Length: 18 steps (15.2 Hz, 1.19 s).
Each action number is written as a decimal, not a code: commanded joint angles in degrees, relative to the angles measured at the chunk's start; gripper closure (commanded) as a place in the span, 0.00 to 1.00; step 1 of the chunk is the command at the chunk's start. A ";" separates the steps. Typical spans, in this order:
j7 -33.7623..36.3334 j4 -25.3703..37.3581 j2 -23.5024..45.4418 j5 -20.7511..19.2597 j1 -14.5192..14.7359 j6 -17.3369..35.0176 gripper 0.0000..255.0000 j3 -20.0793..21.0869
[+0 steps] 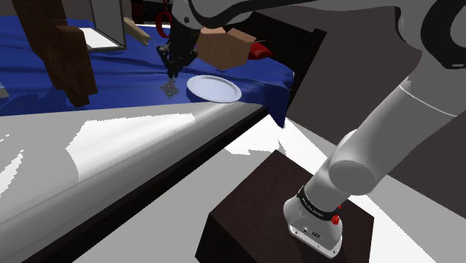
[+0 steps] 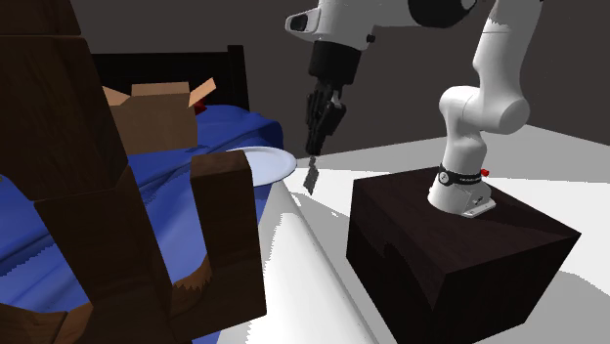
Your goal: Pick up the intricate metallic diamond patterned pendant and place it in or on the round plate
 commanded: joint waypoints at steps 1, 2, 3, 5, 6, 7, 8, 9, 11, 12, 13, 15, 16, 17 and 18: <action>-3.24 0.74 -0.16 0.83 -1.16 -0.90 1.00 -1.52; -4.77 0.96 -0.15 1.18 -1.77 -1.10 1.00 -2.27; -6.28 1.23 -0.08 1.51 -2.37 -1.33 1.00 -3.01; -9.25 1.99 0.23 2.12 -3.56 -1.84 1.00 -4.50; -10.70 2.46 0.47 2.40 -4.15 -2.13 1.00 -5.23; -12.14 3.01 0.76 2.67 -4.74 -2.43 1.00 -5.95; -13.56 3.62 1.11 2.93 -5.34 -2.76 1.00 -6.65; -14.96 4.30 1.51 3.18 -5.96 -3.10 1.00 -7.33; -17.71 5.86 2.47 3.66 -7.17 -3.85 1.00 -8.67; -19.06 6.75 3.03 3.90 -7.77 -4.26 1.00 -9.33; -20.39 7.70 3.64 4.13 -8.37 -4.69 1.00 -9.97; -22.99 9.82 5.01 4.60 -9.58 -5.63 1.00 -11.20; -24.26 10.99 5.78 4.83 -10.19 -6.13 1.00 -11.78; -25.52 12.24 6.59 5.07 -10.81 -6.66 1.00 -12.35; -26.75 13.56 7.46 5.30 -11.42 -7.23 1.00 -12.91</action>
